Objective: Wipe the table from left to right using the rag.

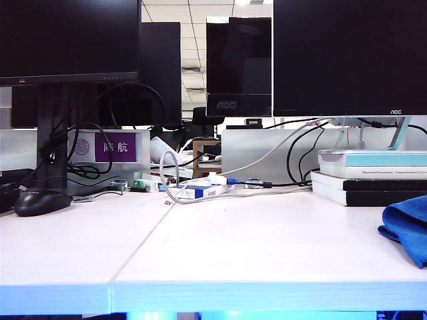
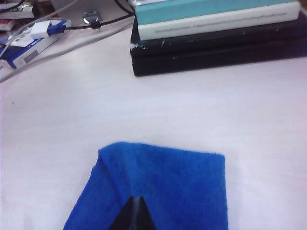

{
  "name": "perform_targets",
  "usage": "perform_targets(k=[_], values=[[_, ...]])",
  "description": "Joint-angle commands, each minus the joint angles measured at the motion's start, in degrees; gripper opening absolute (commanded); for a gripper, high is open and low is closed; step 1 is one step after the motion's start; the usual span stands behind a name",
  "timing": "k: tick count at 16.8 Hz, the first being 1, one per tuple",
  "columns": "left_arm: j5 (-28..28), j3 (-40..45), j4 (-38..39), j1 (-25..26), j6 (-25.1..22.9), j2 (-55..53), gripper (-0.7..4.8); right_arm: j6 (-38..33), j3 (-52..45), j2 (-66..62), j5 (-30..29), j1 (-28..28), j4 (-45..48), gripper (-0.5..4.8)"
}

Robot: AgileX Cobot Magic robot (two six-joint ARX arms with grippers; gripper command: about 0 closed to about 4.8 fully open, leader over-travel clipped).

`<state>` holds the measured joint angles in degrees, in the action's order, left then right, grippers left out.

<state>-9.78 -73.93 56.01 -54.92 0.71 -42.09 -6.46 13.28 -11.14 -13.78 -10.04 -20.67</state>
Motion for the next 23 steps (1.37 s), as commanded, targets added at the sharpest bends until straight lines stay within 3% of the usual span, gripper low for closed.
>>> perform_targets(k=[1, 3, 5, 7, 9, 12, 19, 23], values=[[-2.21, 13.49, -17.84, -0.04, -0.26, -0.04, -0.05, -0.15, 0.31, 0.09, -0.07, 0.09, -0.28, -0.01], [-7.08, 27.36, -34.97, -0.04, 0.35, -0.20, -0.05, -0.15, 0.31, 0.09, -0.07, 0.09, -0.26, -0.01], [-6.93, 36.57, -47.41, 0.00, 1.90, -0.42, -0.05, -0.15, 0.31, 0.09, -0.07, 0.09, -0.26, -0.01], [-4.96, 43.74, -55.91, 0.02, 2.84, -0.81, -0.05, -0.15, 0.31, 0.09, -0.07, 0.07, -0.26, -0.01], [0.74, 50.23, -62.38, 0.11, 3.34, -0.15, -0.05, -0.15, 0.31, 0.09, -0.07, 0.07, -0.26, -0.01], [2.95, 56.43, -63.34, 5.22, 7.10, 7.41, -0.05, -0.15, 0.31, 0.09, -0.02, 0.07, -0.26, -0.01], [5.86, 67.45, -53.79, 33.62, 7.91, 32.85, -0.04, -0.13, 0.31, 0.37, 0.15, 0.00, -0.26, -0.01], [5.73, 69.35, -49.99, 41.38, 7.89, 36.92, -0.05, -0.11, 0.31, 0.42, 0.07, 0.04, -0.24, -0.01]])
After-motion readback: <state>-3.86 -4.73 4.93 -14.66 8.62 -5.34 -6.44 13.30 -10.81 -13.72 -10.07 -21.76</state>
